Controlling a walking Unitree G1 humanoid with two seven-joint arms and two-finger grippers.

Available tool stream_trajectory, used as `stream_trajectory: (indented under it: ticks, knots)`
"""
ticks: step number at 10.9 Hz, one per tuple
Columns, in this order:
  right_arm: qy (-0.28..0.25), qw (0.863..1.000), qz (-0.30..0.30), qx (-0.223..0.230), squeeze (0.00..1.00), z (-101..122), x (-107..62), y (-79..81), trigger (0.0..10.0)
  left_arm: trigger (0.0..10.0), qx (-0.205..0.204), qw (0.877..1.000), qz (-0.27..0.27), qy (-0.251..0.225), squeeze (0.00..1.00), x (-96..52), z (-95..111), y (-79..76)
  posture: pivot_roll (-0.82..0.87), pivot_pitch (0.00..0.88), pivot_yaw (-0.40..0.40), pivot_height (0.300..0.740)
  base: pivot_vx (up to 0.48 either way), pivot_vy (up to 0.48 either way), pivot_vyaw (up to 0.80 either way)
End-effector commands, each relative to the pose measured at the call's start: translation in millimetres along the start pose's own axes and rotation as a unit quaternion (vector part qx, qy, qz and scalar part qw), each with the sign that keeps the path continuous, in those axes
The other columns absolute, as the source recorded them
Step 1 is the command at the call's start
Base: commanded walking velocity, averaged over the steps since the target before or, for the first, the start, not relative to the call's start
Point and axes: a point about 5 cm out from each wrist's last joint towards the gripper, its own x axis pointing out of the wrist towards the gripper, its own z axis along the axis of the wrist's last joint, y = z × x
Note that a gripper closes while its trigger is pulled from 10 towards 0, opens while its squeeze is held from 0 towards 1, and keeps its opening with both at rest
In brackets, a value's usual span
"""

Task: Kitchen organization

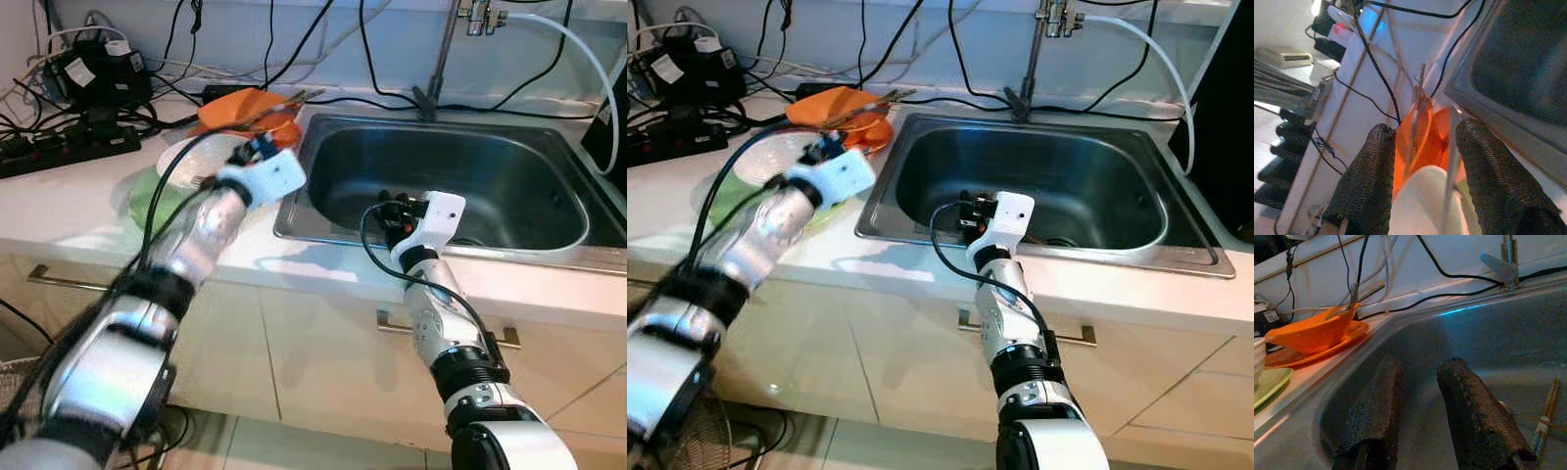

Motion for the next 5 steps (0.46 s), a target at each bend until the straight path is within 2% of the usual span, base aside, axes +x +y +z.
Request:
stream_trajectory:
  ticks: [1,5]
  knots:
    - [-0.011,1.000,0.003,-0.004,0.00,5.4,3.7,3.3,10.0,10.0,0.017,1.000,-0.002,0.003,0.00,3.7,2.6,1.0,0.14,0.000,0.052,0.740,0.000,0.000,0.00]
    - [-0.011,1.000,-0.001,-0.003,0.00,3.6,1.2,2.2,10.0,10.0,0.018,1.000,-0.013,0.014,0.00,10.7,6.6,-3.5,0.13,0.000,0.064,0.740,0.000,0.000,0.00]
